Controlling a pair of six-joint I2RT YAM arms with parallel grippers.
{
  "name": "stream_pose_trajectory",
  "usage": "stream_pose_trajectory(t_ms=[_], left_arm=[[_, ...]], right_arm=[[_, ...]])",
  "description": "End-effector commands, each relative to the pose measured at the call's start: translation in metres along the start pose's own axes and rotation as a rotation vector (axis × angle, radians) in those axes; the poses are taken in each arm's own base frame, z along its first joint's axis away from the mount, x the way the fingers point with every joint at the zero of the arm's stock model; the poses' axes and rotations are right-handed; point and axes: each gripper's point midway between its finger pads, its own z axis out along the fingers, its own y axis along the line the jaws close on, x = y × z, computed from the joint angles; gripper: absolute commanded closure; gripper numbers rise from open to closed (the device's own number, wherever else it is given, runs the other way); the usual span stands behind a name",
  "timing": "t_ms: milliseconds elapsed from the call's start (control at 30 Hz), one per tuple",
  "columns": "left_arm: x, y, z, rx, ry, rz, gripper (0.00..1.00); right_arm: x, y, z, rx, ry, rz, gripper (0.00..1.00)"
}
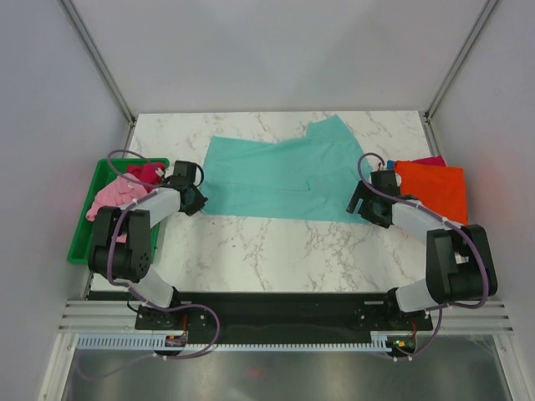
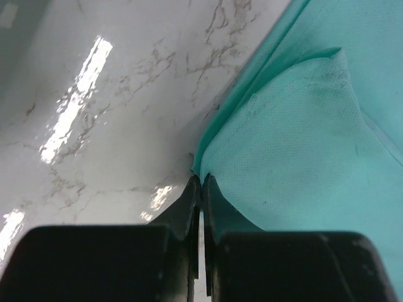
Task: Fold and stack the t-shirts
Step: Fold the tshirt
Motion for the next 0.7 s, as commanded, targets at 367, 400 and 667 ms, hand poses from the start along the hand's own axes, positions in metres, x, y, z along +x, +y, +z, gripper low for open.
stream_pose_trajectory(t_ms=[367,400,667], left_arm=[[0.022,0.049,-0.047,-0.048,-0.029,-0.06,0.96],[0.022,0.049,-0.052,-0.035,-0.032,-0.061,0.73],[0.01,0.033,-0.11,0.1,-0.053,-0.029,0.04]], right_arm=[[0.034,-0.023,-0.011,0.033,0.035,0.018,0.06],[0.033,-0.022,-0.014,0.028,0.032,0.017,0.06],[-0.013,0.014,-0.077,-0.078,-0.078,-0.027,0.02]])
